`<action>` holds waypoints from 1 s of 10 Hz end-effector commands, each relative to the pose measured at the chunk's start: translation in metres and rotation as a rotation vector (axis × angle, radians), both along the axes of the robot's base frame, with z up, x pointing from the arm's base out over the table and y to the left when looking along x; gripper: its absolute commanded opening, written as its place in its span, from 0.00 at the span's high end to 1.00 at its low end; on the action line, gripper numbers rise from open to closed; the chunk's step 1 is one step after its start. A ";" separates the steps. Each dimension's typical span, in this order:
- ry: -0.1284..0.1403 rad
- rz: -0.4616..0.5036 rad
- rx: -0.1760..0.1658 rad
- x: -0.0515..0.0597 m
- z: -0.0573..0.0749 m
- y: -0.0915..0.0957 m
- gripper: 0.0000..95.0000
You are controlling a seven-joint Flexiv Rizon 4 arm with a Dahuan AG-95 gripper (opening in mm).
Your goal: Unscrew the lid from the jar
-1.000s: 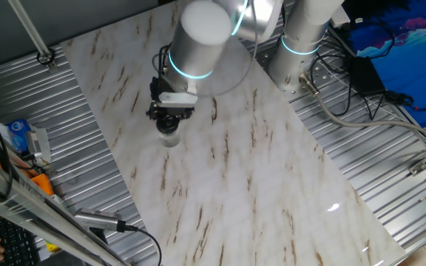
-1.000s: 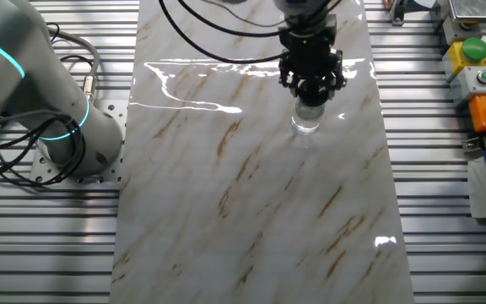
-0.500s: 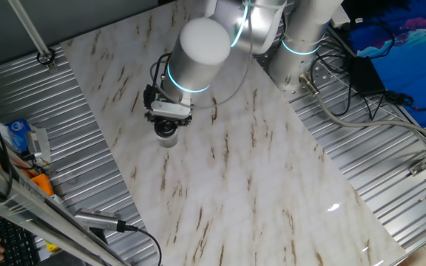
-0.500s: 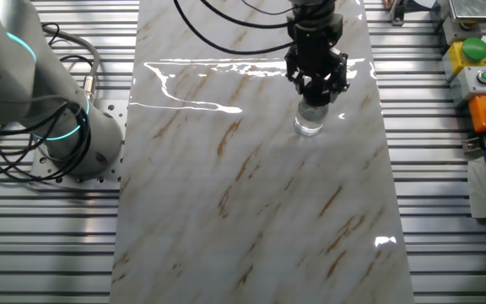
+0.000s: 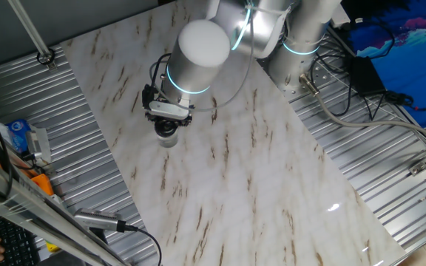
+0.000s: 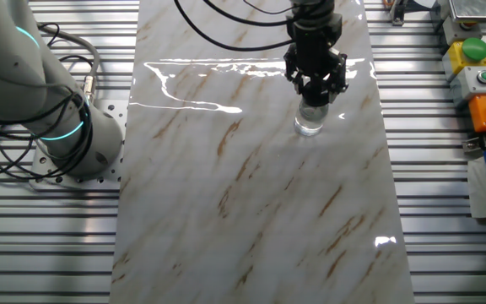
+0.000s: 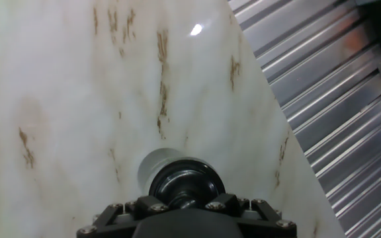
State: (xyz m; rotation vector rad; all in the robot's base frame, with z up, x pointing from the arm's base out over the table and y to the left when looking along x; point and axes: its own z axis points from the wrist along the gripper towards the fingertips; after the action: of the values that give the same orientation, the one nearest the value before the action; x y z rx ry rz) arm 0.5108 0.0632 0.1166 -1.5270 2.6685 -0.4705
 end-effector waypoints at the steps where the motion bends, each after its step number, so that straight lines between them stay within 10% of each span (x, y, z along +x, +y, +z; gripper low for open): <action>1: 0.000 -0.035 -0.009 -0.001 0.000 0.001 1.00; 10: 0.014 -0.106 -0.034 -0.002 0.000 0.002 1.00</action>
State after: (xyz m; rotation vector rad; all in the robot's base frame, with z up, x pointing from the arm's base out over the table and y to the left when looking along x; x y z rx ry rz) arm 0.5092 0.0642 0.1162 -1.4063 2.7739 -0.5130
